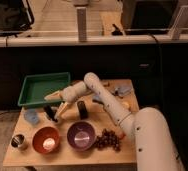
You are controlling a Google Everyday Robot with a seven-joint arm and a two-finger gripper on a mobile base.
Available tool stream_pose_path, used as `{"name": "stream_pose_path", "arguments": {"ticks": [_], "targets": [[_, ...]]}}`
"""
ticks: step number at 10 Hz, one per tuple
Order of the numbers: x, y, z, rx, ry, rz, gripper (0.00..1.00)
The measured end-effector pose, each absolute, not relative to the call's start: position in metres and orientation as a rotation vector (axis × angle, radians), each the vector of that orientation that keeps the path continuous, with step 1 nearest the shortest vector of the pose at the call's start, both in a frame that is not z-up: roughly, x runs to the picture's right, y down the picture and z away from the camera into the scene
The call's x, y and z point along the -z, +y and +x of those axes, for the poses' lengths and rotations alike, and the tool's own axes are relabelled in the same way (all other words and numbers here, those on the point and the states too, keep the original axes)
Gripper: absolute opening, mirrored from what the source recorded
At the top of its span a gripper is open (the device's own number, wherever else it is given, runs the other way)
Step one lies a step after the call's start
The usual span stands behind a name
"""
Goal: Place brush in paper cup
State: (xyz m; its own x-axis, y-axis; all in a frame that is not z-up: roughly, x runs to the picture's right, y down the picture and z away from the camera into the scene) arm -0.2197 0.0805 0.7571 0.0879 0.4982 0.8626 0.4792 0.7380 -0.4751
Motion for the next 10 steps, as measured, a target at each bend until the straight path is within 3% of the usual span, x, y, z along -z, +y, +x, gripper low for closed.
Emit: {"name": "stream_pose_path", "arguments": {"ticks": [10], "targets": [[-0.7595,0.0749,-0.2093,0.079,-1.458,-0.877,0.80]]}}
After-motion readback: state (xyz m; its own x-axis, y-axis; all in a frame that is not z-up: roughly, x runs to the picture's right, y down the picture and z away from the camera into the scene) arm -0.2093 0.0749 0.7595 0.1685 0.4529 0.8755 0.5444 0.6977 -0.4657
